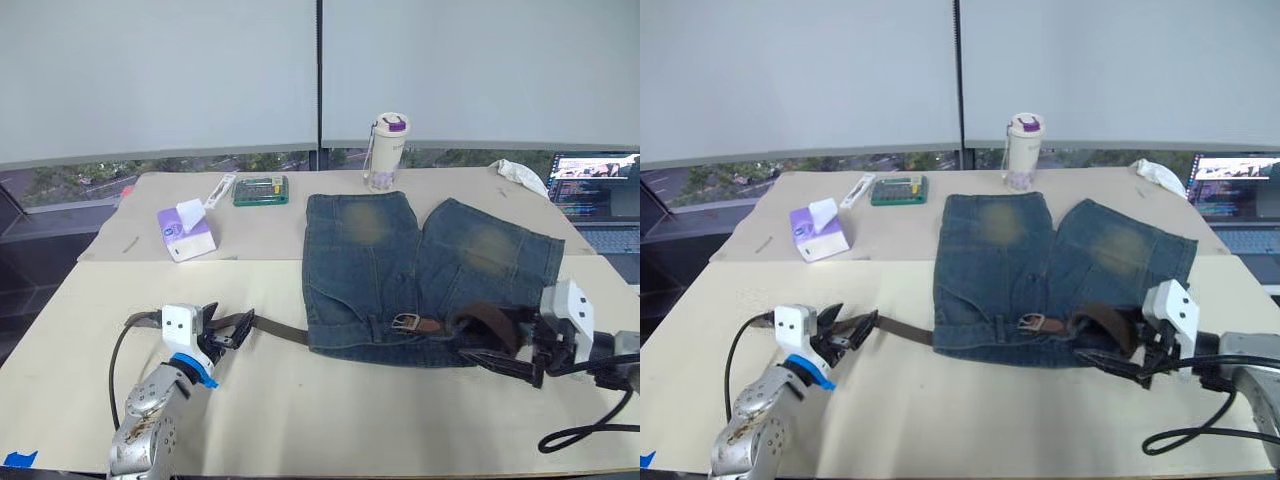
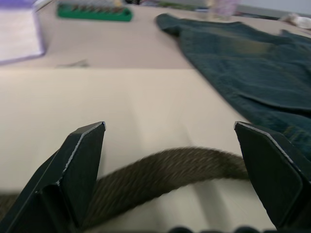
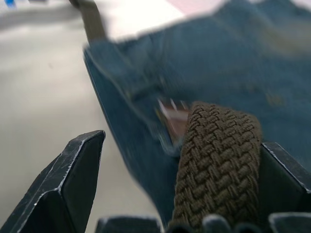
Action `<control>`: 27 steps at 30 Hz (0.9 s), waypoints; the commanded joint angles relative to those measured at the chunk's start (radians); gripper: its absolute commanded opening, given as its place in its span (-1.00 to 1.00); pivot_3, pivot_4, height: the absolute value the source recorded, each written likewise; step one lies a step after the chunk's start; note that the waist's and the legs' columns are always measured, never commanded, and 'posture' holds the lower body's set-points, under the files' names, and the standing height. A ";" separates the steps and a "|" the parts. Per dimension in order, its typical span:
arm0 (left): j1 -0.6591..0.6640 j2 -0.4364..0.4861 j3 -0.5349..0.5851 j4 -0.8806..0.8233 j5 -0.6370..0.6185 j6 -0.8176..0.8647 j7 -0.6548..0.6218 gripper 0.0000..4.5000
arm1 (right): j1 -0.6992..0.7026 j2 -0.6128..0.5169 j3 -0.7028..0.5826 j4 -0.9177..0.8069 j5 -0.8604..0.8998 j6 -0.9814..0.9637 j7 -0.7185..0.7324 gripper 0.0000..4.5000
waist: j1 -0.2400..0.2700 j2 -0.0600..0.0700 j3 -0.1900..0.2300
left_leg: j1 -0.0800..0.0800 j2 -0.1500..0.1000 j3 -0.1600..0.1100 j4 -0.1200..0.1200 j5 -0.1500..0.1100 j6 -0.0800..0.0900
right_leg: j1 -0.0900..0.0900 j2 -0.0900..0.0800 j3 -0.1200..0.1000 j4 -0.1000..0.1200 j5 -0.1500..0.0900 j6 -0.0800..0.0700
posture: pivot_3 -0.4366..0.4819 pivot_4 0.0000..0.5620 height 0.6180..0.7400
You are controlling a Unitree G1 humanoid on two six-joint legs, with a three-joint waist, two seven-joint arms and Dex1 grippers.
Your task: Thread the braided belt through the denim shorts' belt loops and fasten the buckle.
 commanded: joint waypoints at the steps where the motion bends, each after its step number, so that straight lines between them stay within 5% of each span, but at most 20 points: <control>1: -0.028 0.025 -0.011 0.015 -0.014 -0.036 -0.054 1.00 | 0.092 -0.101 -0.069 0.058 -0.095 -0.055 0.074 0.99 | 0.002 0.002 0.000 | 0.000 0.000 0.000 0.000 0.000 0.000 | 0.000 0.000 0.000 0.000 0.000 0.000 | -0.05 -0.47 1.00; 8: -0.078 0.050 -0.053 0.044 -0.042 -0.046 -0.164 1.00 | 0.263 -0.149 -0.199 0.049 -0.141 -0.013 0.124 0.99 | 0.001 0.000 0.001 | 0.000 0.001 0.002 0.000 0.000 0.001 | 0.000 0.000 0.000 -0.001 0.000 0.000 | -0.05 -0.47 1.00; 14: -0.099 0.098 -0.114 0.012 -0.084 -0.027 -0.304 1.00 | 0.168 -0.095 -0.293 -0.046 0.006 0.094 0.069 0.99 | -0.010 0.000 0.001 | 0.000 0.001 0.003 0.000 -0.001 0.001 | 0.000 0.001 0.000 0.000 0.000 0.000 | -0.05 -0.47 1.00; 18: -0.139 0.103 -0.156 0.042 -0.073 -0.033 -0.338 1.00 | 0.098 0.019 -0.197 -0.107 0.100 0.156 0.008 0.99 | -0.009 -0.001 0.002 | 0.000 0.002 0.002 0.000 -0.001 0.001 | 0.001 0.002 -0.001 0.000 0.000 0.000 | -0.05 -0.47 1.00; 27: -0.191 0.096 -0.182 0.084 -0.057 -0.050 -0.341 1.00 | 0.126 0.116 0.032 0.102 -0.136 0.013 -0.097 0.99 | -0.001 -0.001 0.001 | 0.000 0.000 0.002 0.000 0.000 0.001 | 0.000 0.000 0.000 0.000 0.000 0.000 | -0.05 -0.47 1.00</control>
